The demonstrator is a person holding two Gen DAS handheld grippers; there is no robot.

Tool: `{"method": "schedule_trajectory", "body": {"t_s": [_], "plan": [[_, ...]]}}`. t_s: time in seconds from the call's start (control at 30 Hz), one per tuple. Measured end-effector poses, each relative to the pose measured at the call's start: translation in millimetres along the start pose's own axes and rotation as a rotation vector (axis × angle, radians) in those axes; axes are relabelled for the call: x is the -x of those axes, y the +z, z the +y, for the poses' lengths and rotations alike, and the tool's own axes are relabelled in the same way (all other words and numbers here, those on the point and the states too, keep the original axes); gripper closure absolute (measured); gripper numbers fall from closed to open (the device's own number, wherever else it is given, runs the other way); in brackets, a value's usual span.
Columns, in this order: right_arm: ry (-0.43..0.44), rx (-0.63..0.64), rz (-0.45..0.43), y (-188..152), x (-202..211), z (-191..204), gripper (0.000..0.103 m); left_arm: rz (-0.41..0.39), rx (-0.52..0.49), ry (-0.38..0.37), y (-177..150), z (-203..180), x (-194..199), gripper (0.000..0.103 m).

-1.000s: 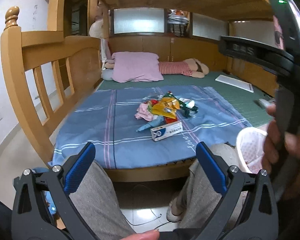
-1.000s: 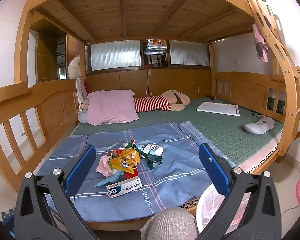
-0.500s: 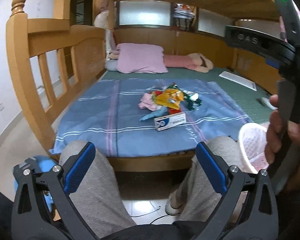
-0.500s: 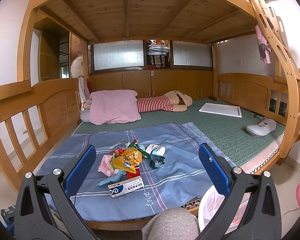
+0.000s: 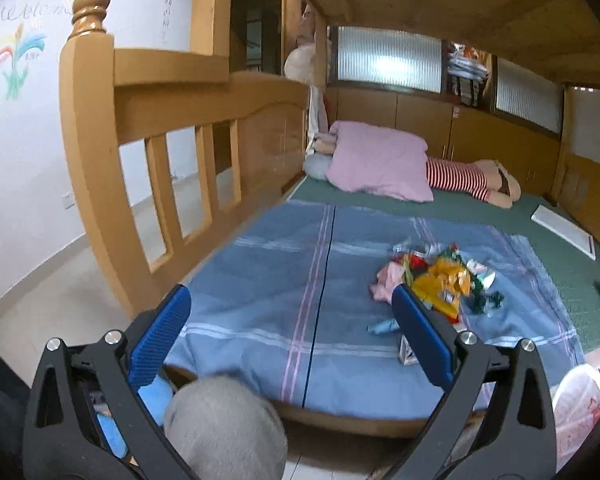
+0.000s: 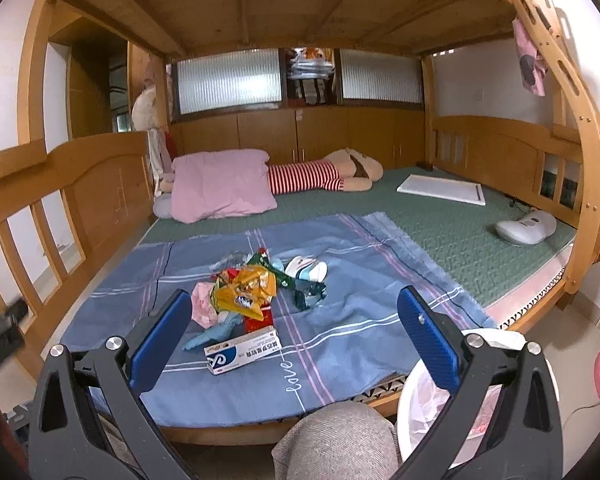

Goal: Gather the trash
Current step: 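Reach the right gripper into the pile and grasp the yellow snack bag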

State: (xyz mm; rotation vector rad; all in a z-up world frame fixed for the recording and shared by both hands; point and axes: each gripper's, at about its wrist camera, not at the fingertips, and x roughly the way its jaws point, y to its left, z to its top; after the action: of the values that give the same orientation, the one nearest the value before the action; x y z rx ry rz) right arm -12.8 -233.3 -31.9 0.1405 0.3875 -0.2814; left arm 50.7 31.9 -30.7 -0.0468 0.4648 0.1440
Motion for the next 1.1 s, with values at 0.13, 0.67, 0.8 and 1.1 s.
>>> {"method": "schedule_trajectory", "body": {"t_s": [0.13, 0.67, 0.8, 1.1], "plan": [[0.002, -0.004, 0.025, -6, -13, 1, 0.003, 0.025, 0.017, -0.019, 4, -2, -13, 0.003], [0.018, 0.001, 0.19, -34, -101, 5, 0.003, 0.105, 0.013, -0.026, -3, -8, -90, 0.003], [0.002, -0.006, 0.29, -55, -135, -1, 0.003, 0.132, 0.003, -0.039, -14, -8, -111, 0.003], [0.044, -0.003, 0.356, -76, -172, 5, 0.003, 0.154, -0.019, -0.041, -25, -9, -147, 0.003]]}}
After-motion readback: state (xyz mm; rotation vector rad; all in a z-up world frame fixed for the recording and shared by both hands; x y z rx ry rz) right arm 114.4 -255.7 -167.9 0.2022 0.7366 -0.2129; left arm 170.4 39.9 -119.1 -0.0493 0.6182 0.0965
